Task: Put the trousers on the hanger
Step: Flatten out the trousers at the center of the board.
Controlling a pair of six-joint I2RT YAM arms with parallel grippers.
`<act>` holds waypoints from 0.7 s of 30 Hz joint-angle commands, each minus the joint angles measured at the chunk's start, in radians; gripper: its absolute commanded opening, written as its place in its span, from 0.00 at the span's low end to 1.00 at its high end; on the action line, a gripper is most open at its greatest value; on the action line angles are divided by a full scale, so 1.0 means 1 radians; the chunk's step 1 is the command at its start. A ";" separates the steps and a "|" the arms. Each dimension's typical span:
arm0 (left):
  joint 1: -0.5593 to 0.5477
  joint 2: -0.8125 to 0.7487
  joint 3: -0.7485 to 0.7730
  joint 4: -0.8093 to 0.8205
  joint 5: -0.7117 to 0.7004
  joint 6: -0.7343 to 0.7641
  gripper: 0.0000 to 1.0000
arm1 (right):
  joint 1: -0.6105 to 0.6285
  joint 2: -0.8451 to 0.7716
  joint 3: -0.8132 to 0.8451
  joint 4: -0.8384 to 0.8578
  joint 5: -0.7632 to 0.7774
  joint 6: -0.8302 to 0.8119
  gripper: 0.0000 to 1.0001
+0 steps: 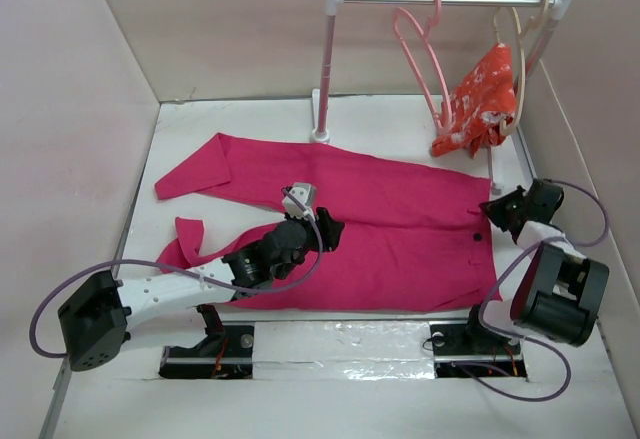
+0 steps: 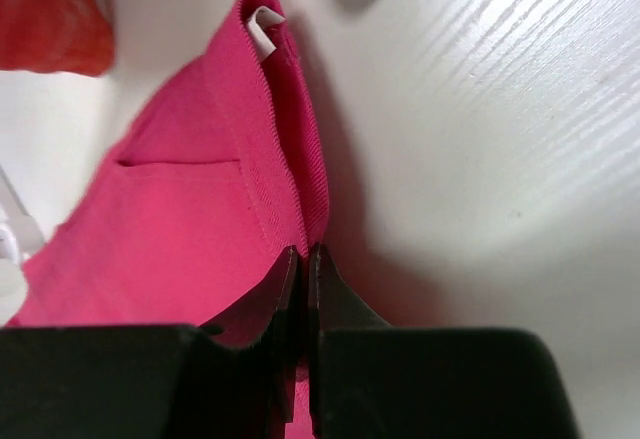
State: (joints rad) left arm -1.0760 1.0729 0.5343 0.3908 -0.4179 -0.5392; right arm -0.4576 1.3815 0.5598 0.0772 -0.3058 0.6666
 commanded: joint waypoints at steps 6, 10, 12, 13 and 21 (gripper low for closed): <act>0.025 -0.057 -0.014 0.016 -0.009 -0.013 0.41 | -0.024 -0.118 0.195 -0.168 0.466 -0.038 0.00; 0.092 -0.050 -0.022 0.007 -0.016 -0.033 0.42 | 0.000 -0.010 0.305 -0.254 0.497 -0.047 0.21; 0.138 -0.051 -0.031 -0.007 -0.057 -0.059 0.47 | 0.034 0.008 0.327 -0.264 0.487 -0.044 0.72; 0.139 -0.054 -0.036 -0.009 -0.058 -0.059 0.48 | 0.051 -0.004 0.325 -0.266 0.484 -0.039 0.82; 0.480 -0.010 0.009 -0.092 0.003 -0.070 0.47 | 0.362 -0.467 -0.003 -0.047 0.438 0.042 0.26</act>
State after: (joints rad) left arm -0.7219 1.0351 0.5072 0.3210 -0.4397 -0.5976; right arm -0.1646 1.0477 0.6598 -0.0925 0.1303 0.6636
